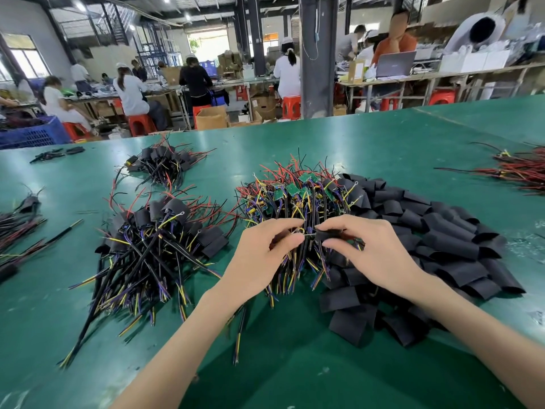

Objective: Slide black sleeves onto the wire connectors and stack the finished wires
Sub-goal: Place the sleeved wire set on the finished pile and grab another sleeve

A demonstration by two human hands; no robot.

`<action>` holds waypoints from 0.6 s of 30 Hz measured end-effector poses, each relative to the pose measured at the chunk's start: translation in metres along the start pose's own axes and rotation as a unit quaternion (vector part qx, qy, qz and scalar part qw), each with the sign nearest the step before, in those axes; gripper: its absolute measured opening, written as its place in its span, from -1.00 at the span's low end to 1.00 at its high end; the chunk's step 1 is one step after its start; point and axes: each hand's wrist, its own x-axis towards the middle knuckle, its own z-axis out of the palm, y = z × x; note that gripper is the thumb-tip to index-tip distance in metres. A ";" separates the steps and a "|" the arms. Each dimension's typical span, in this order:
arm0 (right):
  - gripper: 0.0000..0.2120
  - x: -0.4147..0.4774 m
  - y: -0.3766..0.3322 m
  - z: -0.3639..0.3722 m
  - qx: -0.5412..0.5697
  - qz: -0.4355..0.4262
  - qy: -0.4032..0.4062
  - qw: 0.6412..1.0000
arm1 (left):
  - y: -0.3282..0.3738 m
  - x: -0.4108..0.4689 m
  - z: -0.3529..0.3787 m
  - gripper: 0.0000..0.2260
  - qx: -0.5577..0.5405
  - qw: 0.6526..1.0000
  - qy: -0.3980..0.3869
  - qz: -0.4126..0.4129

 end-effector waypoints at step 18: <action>-0.51 0.000 0.003 0.001 -0.132 -0.051 -0.073 0.987 | -0.005 0.001 0.005 -0.86 -0.175 0.976 -0.049 -0.116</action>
